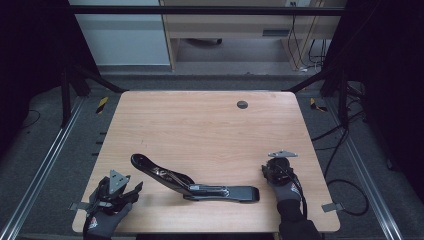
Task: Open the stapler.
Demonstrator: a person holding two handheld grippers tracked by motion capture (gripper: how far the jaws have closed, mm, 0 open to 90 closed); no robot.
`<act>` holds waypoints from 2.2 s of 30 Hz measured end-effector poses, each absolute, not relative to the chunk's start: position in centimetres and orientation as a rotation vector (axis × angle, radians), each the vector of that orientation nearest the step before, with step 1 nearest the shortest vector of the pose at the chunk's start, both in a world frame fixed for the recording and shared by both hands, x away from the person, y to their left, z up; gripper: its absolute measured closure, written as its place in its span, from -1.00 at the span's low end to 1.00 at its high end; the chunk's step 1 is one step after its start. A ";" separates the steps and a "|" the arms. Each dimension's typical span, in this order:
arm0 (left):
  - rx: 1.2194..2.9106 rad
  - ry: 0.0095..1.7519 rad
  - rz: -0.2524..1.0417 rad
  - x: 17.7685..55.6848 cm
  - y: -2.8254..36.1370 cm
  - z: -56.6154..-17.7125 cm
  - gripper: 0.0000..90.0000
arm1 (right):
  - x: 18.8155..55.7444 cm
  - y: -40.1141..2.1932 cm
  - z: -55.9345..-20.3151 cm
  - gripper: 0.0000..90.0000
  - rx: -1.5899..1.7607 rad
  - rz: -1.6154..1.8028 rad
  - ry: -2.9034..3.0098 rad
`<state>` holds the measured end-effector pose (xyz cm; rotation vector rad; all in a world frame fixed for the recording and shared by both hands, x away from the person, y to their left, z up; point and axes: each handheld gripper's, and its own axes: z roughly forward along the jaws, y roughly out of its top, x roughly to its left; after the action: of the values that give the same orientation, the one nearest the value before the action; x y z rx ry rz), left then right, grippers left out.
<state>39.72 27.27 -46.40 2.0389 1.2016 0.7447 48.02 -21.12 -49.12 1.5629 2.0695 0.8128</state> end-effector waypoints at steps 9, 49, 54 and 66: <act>2.060 1.178 0.770 39.5 27.1 -46.3 0.17 | 47.7 -21.4 -48.5 0.73 1.511 0.841 2.108; 2.079 1.152 0.754 39.7 27.2 -46.7 0.16 | 43.3 -26.0 -49.0 0.70 1.368 0.872 2.279; 2.083 1.150 0.750 39.7 27.1 -46.7 0.16 | 43.3 -26.1 -48.6 0.59 1.360 0.905 2.251; 2.086 1.149 0.750 39.8 27.1 -46.7 0.15 | 43.2 -25.9 -47.0 0.52 1.368 0.871 2.190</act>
<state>39.76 27.15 -46.68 2.0859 1.1490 0.7502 43.15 -25.93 -46.96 1.3680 2.1903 0.8709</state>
